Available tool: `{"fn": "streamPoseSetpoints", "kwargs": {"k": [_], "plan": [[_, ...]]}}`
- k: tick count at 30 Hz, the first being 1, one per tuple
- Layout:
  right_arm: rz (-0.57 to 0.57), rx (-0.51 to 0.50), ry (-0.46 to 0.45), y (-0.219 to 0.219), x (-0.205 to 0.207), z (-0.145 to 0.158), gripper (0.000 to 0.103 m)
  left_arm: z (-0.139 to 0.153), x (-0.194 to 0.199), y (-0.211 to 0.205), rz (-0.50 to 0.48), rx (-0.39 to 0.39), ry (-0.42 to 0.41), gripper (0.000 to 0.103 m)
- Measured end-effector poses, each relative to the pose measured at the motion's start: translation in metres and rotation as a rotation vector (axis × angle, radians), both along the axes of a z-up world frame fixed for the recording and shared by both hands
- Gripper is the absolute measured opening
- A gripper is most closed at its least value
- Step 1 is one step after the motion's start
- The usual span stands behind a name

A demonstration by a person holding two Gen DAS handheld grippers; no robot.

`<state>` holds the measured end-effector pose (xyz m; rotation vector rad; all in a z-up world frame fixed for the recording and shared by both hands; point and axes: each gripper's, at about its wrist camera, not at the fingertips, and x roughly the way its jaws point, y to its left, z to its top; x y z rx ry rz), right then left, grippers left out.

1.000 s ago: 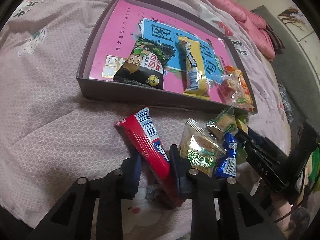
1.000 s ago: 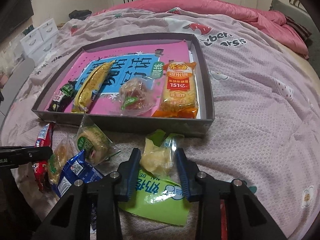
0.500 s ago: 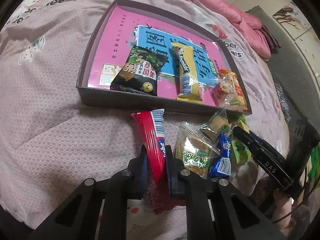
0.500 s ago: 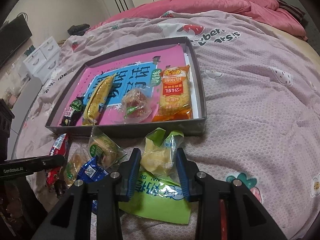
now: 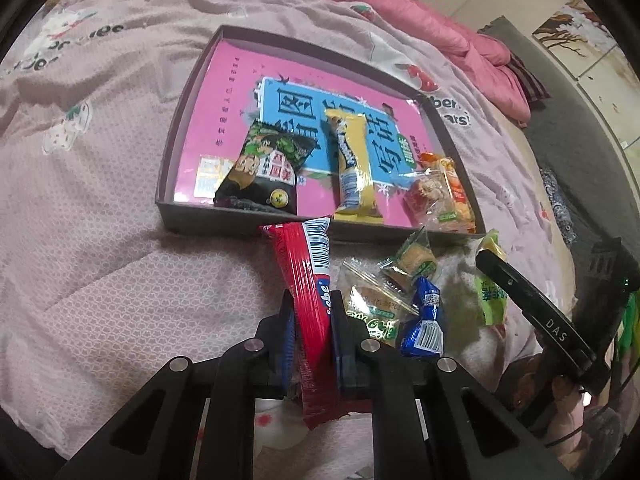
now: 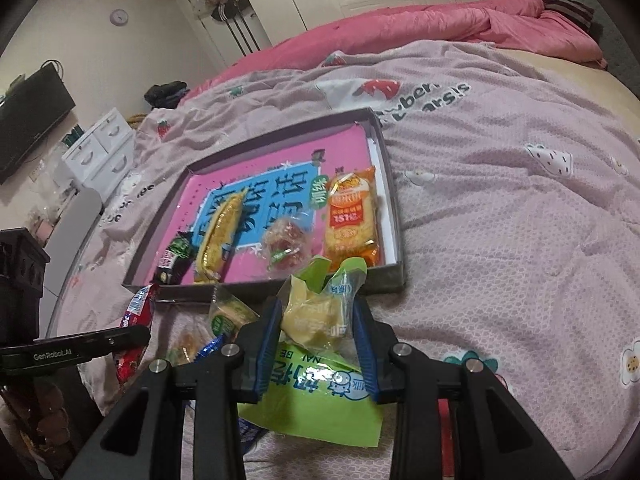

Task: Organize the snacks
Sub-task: 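Lift the red wafer stick and clear bag over the tray with both grippers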

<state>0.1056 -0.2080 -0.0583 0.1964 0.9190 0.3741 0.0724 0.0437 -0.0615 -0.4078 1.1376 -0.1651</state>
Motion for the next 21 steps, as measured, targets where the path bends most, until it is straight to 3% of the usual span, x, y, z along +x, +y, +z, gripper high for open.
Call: {"fn": "streamPoseSetpoints", "kwargs": {"k": [21], "plan": [[0.009,0.051,-0.122,0.0,-0.003,0.027,0.036,0.036,0.0,-0.003,-0.002,0.051,-0.135,0.015]]}}
